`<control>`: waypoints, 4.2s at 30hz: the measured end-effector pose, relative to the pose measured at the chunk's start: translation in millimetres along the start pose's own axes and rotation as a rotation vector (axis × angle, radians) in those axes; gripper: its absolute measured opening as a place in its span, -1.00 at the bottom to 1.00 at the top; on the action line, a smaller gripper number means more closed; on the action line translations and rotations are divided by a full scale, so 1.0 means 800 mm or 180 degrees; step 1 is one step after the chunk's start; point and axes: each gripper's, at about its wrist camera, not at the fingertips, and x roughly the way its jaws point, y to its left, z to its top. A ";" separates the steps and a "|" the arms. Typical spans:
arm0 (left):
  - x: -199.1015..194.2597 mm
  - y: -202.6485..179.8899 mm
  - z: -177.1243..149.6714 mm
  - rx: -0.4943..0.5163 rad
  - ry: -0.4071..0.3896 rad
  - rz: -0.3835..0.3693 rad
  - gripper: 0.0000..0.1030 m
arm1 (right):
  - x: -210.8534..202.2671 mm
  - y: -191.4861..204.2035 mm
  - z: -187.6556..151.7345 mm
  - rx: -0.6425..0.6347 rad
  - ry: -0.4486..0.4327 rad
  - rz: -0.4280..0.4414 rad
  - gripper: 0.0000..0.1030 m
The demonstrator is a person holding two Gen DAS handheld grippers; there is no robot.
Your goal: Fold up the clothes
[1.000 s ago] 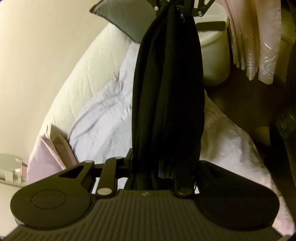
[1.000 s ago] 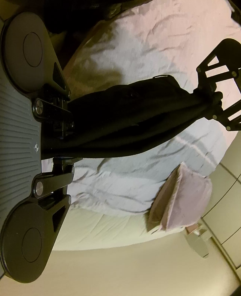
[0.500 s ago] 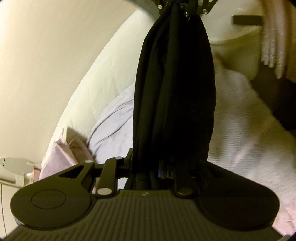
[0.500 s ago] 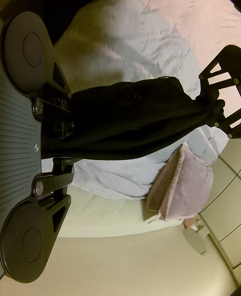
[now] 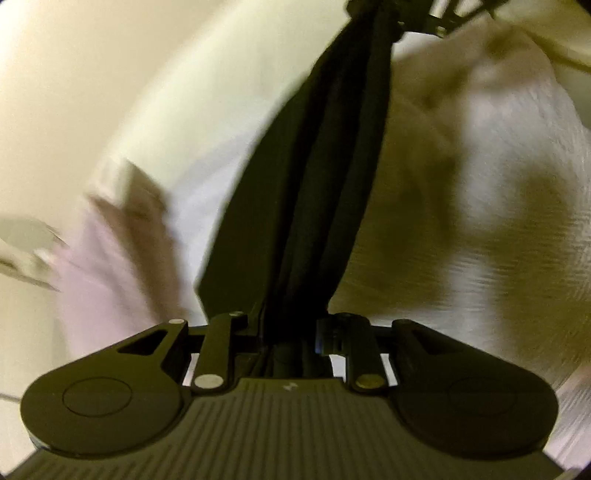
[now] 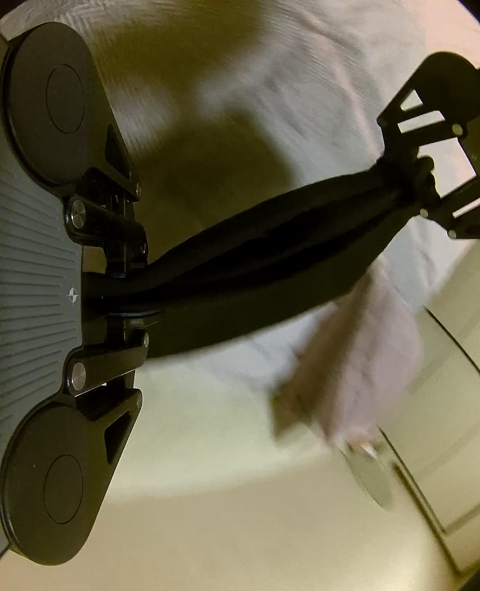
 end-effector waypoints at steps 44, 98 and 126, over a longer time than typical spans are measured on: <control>0.186 0.109 -0.026 -0.1724 0.0060 -0.0490 -0.47 | 0.288 -0.178 -0.083 0.3546 0.0607 0.0725 -0.38; 0.077 0.019 -0.089 -0.2124 0.0181 -0.1082 -0.52 | 0.085 -0.017 -0.135 0.3724 0.0697 0.0286 -0.13; 0.081 0.008 -0.082 -0.2164 0.0223 -0.1005 -0.53 | 0.141 0.028 -0.128 0.4232 0.0497 0.0622 -0.11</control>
